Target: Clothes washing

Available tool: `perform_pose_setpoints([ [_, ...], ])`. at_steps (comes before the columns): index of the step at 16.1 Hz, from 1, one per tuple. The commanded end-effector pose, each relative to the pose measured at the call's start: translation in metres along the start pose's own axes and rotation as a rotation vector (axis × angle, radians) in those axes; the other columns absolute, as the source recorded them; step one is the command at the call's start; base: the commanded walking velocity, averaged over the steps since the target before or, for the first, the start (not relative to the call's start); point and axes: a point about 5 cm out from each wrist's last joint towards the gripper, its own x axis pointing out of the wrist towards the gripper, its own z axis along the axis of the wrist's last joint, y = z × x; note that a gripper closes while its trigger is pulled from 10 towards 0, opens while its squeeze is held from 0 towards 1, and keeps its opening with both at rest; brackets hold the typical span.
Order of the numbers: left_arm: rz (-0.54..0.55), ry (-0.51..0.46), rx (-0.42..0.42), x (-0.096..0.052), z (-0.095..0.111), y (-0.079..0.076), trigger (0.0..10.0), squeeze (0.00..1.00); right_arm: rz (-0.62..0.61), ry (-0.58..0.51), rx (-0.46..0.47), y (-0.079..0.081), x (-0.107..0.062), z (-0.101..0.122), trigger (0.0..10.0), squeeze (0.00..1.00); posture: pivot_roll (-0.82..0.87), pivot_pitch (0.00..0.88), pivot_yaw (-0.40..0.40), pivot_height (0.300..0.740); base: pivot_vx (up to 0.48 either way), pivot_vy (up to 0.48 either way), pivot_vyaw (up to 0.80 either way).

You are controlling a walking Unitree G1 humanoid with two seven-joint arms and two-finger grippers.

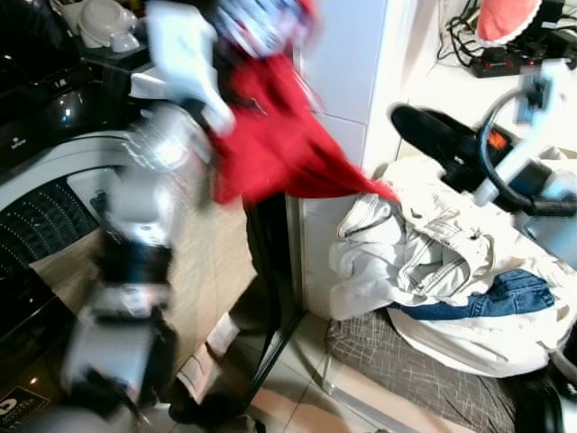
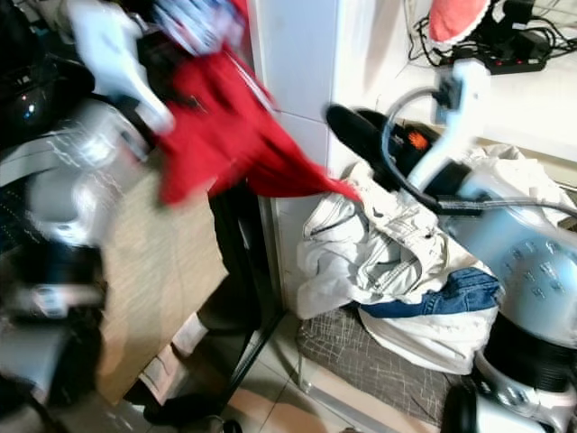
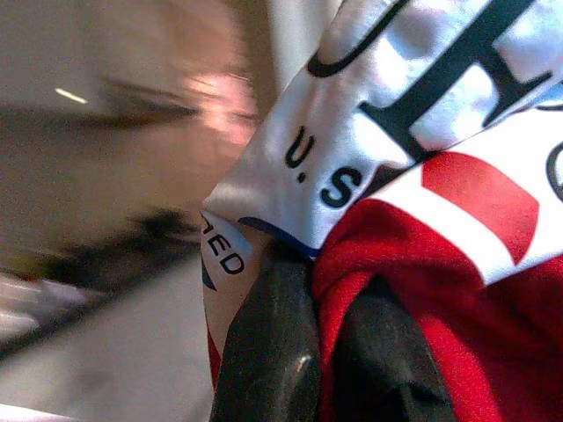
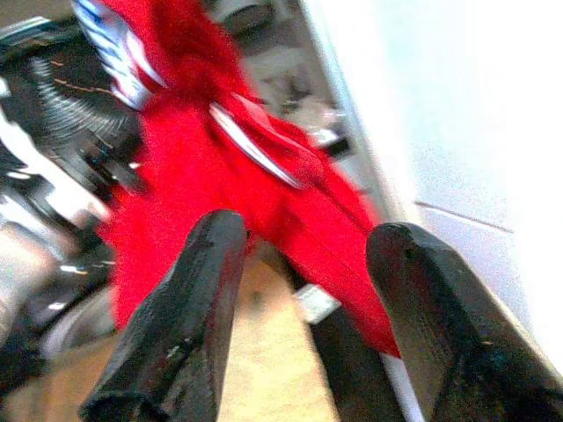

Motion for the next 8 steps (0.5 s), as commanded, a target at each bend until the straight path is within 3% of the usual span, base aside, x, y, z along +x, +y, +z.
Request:
perform_pose_setpoints([
  [1,0.143,-0.028,0.112,0.003,0.011,0.025,0.0,0.0,-0.021,0.021,-0.076,0.005,-0.006,0.001,10.0,1.0,-0.09,0.0,0.124,0.74,0.0,0.0,0.0],
  [2,0.201,-0.034,0.192,0.006,0.017,0.036,0.0,0.0,-0.026,0.038,-0.096,0.005,-0.008,-0.003,10.0,1.0,-0.09,0.0,0.124,0.74,0.0,0.0,0.0],
  [3,0.201,-0.034,0.192,0.006,0.017,0.036,0.0,0.0,-0.026,0.038,-0.096,0.005,-0.008,-0.003,10.0,1.0,-0.09,0.0,0.124,0.74,0.0,0.0,0.0],
  [4,0.3,-0.044,0.364,0.009,0.027,0.052,0.0,0.0,-0.036,0.061,-0.115,0.006,-0.01,-0.008,10.0,0.0,-0.09,0.0,0.13,0.74,0.0,0.0,0.0],
  [5,0.401,-0.034,0.553,0.012,0.038,0.07,0.0,0.0,-0.056,0.102,-0.137,0.006,-0.011,-0.015,10.0,0.0,-0.09,0.0,0.139,0.74,0.0,0.0,0.0],
  [7,0.497,0.138,0.817,0.013,0.028,0.098,0.0,0.0,-0.094,0.129,-0.194,0.01,-0.007,-0.025,10.0,0.0,-0.09,0.0,0.146,0.74,0.0,0.0,0.0],
  [8,0.518,0.303,0.893,0.005,0.002,0.111,9.0,0.0,-0.094,0.108,-0.215,0.017,0.0,-0.028,10.0,0.0,-0.09,0.0,0.152,0.74,0.0,0.0,0.0],
])
